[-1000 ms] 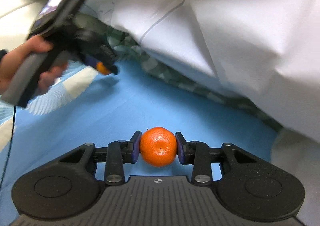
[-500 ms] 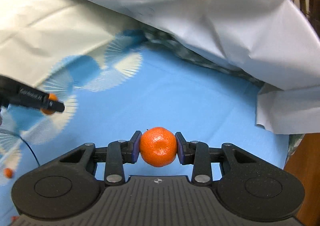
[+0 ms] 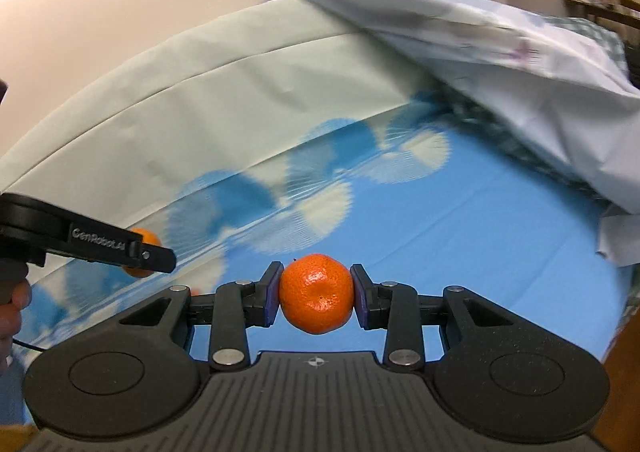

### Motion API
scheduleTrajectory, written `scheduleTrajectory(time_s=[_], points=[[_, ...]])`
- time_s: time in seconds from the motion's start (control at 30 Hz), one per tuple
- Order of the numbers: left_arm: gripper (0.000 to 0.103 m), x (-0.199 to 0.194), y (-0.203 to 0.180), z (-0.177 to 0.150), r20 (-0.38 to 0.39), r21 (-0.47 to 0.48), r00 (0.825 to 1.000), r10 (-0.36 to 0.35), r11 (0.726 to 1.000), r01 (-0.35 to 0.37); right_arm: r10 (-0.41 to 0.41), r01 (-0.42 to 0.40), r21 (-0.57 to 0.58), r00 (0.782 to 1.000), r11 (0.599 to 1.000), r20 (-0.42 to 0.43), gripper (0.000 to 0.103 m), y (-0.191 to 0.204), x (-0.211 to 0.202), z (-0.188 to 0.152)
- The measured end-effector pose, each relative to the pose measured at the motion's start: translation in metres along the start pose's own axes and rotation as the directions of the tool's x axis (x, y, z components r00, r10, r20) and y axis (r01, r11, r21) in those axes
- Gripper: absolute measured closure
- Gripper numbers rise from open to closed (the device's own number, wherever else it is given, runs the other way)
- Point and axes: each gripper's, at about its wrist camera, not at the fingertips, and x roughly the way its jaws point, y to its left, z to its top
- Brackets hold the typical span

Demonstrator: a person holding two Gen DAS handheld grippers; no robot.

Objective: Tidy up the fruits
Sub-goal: 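Carry both held oranges over the cardboard box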

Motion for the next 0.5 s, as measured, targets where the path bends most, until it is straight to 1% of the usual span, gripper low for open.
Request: scheduleTrajectory(time_s=[0.17, 0.33, 0.5], points=[[0.062, -0.055, 0.056, -0.046, 0.041, -0.049, 0.998, 0.052, 0.998, -0.050, 0.095, -0.094, -0.051, 0.995, 0.994, 0.013, 0.066, 0.062, -0.027, -0.023], [0.062, -0.095, 0.097, -0.096, 0.091, -0.072, 0.990, 0.105, 0.992, -0.099, 0.189, -0.187, -0.084, 0.982, 0.979, 0.022, 0.066, 0.114, -0.049, -0.055], [0.063, -0.117, 0.129, -0.147, 0.081, -0.147, 0.989, 0.123, 0.983, -0.110, 0.265, -0.263, -0.139, 0.964, 0.955, -0.004, 0.066, 0.157, -0.066, -0.094]])
